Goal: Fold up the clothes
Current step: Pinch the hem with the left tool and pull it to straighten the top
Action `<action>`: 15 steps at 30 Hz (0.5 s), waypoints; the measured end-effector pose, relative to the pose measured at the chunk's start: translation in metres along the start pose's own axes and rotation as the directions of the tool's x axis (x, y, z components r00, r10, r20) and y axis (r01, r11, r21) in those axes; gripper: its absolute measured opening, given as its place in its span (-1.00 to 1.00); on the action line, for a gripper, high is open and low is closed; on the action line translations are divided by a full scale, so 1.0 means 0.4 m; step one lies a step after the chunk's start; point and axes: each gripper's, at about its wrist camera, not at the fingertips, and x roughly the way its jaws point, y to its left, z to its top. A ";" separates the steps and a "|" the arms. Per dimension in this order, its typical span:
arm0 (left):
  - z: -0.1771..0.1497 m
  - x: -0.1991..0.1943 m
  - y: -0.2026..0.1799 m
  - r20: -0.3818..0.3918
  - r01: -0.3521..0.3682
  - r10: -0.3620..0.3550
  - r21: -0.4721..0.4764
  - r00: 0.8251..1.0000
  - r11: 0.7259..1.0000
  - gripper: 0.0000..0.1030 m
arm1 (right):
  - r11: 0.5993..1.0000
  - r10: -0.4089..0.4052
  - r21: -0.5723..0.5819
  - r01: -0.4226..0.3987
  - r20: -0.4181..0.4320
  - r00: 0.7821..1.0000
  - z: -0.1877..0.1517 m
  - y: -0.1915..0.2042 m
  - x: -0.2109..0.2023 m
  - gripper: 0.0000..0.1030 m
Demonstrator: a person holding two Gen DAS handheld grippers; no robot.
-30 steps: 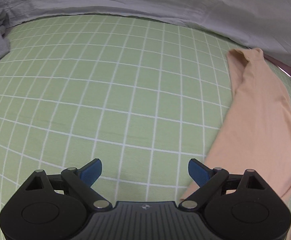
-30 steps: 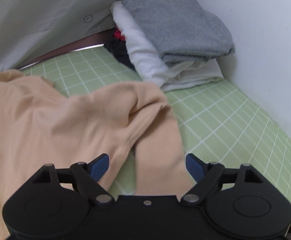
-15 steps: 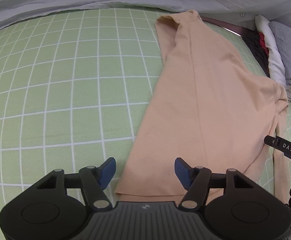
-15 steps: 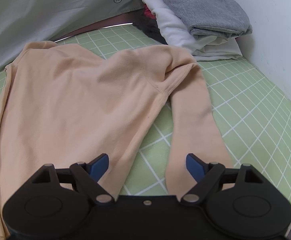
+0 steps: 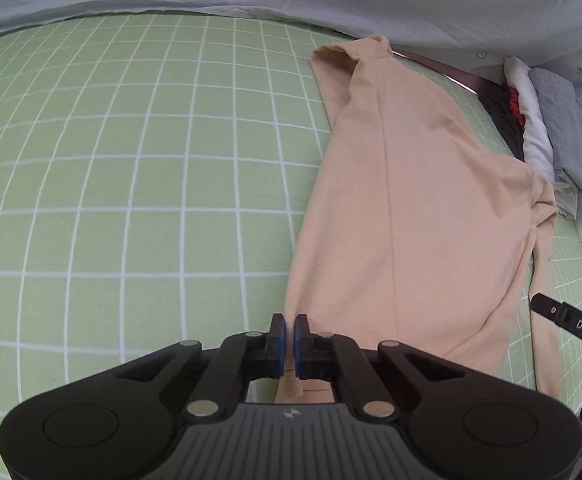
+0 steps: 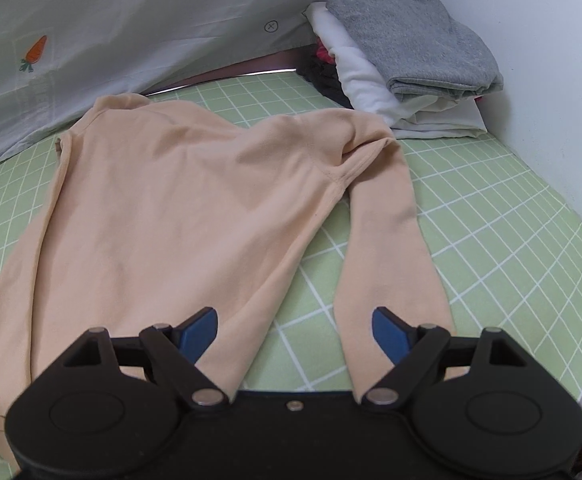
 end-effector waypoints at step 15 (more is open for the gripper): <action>-0.207 -0.122 0.079 -0.022 -0.170 0.169 -0.061 0.985 0.984 -0.76 | 0.978 0.151 -0.126 -0.169 -0.139 0.979 -0.179 0.091 -0.077 0.65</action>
